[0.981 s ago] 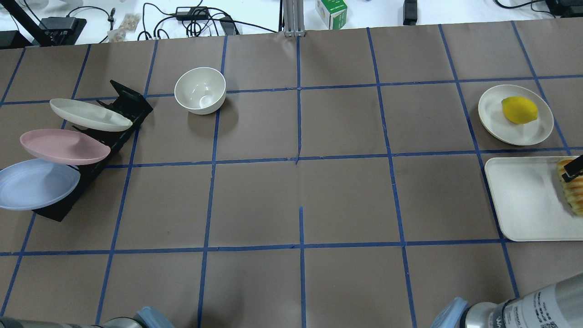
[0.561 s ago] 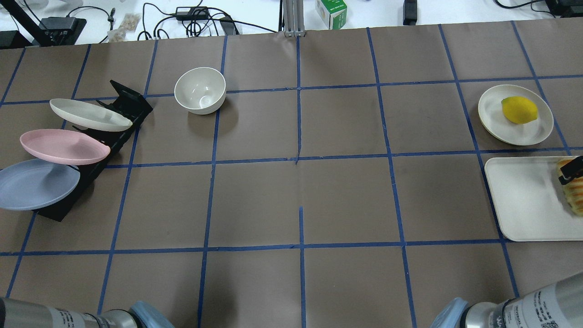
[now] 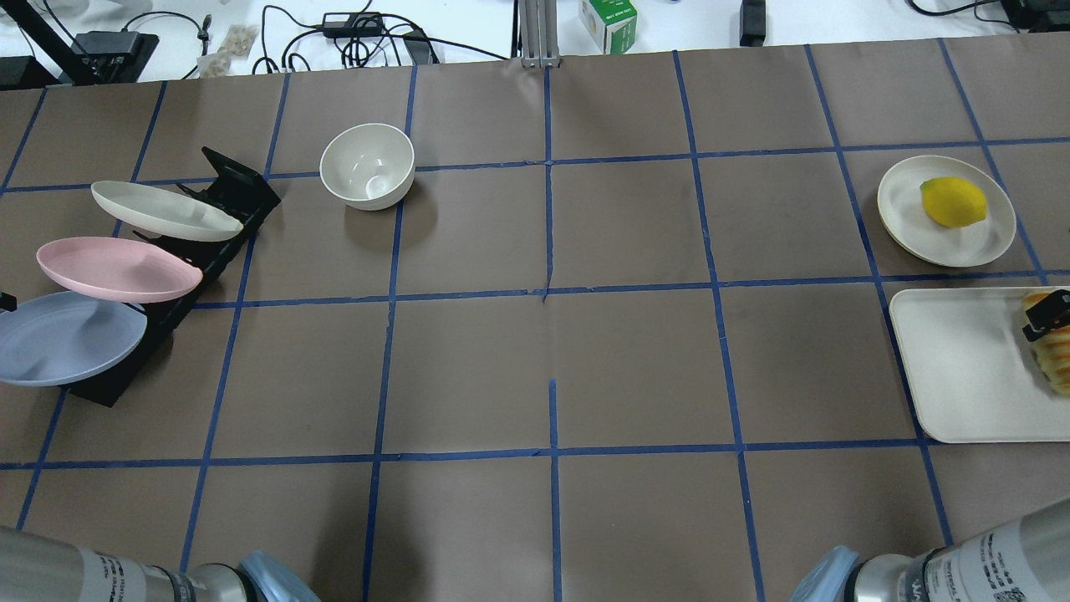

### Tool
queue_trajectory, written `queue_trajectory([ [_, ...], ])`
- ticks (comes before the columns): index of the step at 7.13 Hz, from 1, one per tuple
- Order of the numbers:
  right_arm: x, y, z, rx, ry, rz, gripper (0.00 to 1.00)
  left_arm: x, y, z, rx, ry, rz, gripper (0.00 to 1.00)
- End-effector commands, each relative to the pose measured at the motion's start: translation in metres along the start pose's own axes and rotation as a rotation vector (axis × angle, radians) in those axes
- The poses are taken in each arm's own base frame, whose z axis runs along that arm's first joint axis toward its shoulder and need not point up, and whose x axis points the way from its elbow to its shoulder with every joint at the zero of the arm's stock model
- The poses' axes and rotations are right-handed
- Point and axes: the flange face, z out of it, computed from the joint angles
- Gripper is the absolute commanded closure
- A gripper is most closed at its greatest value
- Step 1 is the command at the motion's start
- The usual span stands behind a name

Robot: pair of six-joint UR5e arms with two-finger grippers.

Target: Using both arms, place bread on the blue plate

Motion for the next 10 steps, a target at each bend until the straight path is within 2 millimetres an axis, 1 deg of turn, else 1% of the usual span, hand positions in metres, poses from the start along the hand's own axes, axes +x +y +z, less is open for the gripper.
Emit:
queue_trajectory([
  [1, 0.0, -0.001, 0.009, -0.011, -0.009, -0.008, 0.25, -0.003, 0.0, 0.011, -0.02, 0.003, -0.004, 0.0],
  [2, 0.002, -0.002, 0.005, -0.007, -0.002, -0.008, 0.34, -0.004, -0.001, 0.014, -0.026, 0.005, -0.005, 0.0],
  [3, 0.003, -0.001, 0.001, -0.007, 0.006, -0.007, 0.5, -0.006, -0.001, 0.02, -0.042, 0.003, -0.008, 0.0],
  [4, 0.003, 0.001, 0.003, -0.032, 0.018, -0.002, 0.6, -0.012, 0.002, 0.023, -0.082, -0.048, -0.011, 0.07],
  [5, 0.003, 0.001, 0.001, -0.046, 0.03, 0.001, 0.69, -0.013, 0.002, 0.022, -0.088, -0.054, -0.01, 0.3],
  [6, 0.001, 0.0, 0.0, -0.045, 0.032, -0.002, 0.72, -0.013, 0.003, 0.023, -0.096, -0.054, -0.011, 0.74],
  [7, 0.0, 0.0, -0.009, -0.034, 0.045, -0.003, 0.72, -0.011, 0.005, 0.02, -0.105, -0.049, -0.012, 1.0],
  [8, -0.003, -0.001, -0.024, -0.017, 0.063, 0.002, 0.72, -0.01, 0.006, 0.016, -0.112, -0.045, -0.012, 1.0],
  [9, -0.014, -0.004, -0.037, -0.004, 0.076, 0.022, 0.72, -0.009, 0.005, 0.012, -0.107, -0.048, -0.01, 1.0],
  [10, -0.019, -0.007, -0.041, -0.001, 0.082, 0.013, 0.72, -0.008, 0.005, 0.006, -0.098, -0.051, -0.008, 1.0],
])
